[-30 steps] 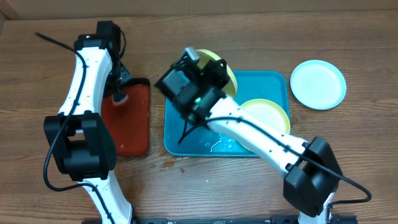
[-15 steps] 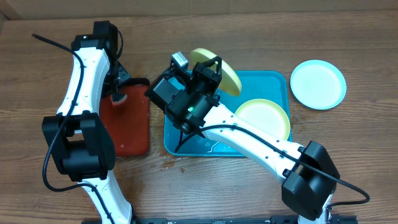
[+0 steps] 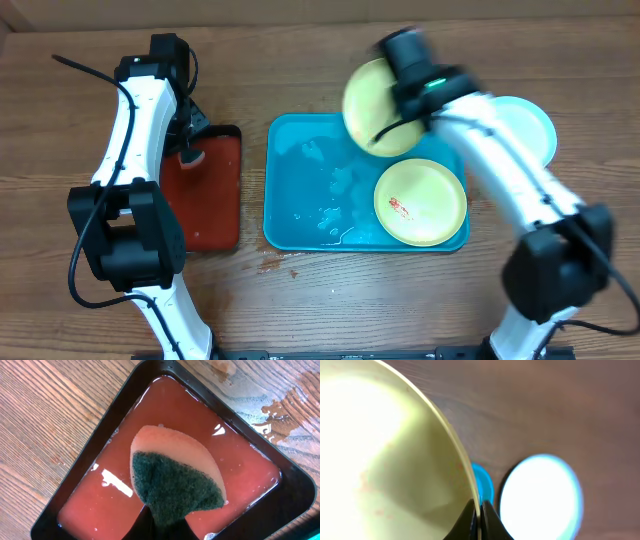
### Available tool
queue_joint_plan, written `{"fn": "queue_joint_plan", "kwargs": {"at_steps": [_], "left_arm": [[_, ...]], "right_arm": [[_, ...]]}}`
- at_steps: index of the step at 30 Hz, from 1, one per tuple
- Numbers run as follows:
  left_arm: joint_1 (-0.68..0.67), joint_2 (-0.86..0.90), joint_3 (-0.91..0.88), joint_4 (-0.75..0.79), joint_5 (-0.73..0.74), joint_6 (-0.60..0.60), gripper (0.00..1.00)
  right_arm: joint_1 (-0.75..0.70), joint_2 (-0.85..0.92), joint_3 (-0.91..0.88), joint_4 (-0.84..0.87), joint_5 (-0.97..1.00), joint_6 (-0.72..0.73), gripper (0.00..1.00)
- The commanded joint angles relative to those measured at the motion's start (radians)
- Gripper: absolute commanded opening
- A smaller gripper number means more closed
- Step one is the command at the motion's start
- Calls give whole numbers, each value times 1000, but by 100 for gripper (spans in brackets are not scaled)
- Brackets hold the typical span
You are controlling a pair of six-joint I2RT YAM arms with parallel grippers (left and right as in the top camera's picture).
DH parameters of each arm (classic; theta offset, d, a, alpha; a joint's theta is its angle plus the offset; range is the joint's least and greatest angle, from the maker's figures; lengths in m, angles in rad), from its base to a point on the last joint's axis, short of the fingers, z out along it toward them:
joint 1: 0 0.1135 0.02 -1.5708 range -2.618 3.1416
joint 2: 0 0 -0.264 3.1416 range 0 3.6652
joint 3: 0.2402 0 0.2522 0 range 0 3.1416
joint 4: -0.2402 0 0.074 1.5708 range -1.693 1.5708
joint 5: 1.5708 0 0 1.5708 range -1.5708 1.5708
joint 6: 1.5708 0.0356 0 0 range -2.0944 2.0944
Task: Clean dirty plates on tray and stack at the side
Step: 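Carry the yellow plate right and stack it on the white plate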
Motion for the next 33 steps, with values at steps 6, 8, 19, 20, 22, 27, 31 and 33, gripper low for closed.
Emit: {"fn": "queue_joint_plan", "kwargs": {"at_steps": [6,8,19,20,22,27,31,33], "left_arm": [[3,-6,-3,28,94,56,4],[3,-6,-3,32,108,58,4],[-2,-6,-3,35,109,63,4],[-2,-6,-3,35,109,65,4],[-2,-6,-3,35,109,65,4],[-2,-6,-3,36,109,65,4],[-2,-6,-3,36,109,65,4],[-2,-6,-3,36,109,65,4]], "right_arm": [[-464,-10,-34,-76,-495,142,4],[-541,-4,-60,-71,-496,188,4],[-714,67,-94,-43,-478,220,4],[-713,74,-94,-42,-448,220,4],[-713,89,-94,-42,-417,220,4],[-713,128,-95,-40,-404,221,4],[-713,141,-95,-34,-405,232,38],[-713,141,-95,-34,-405,231,55]]}}
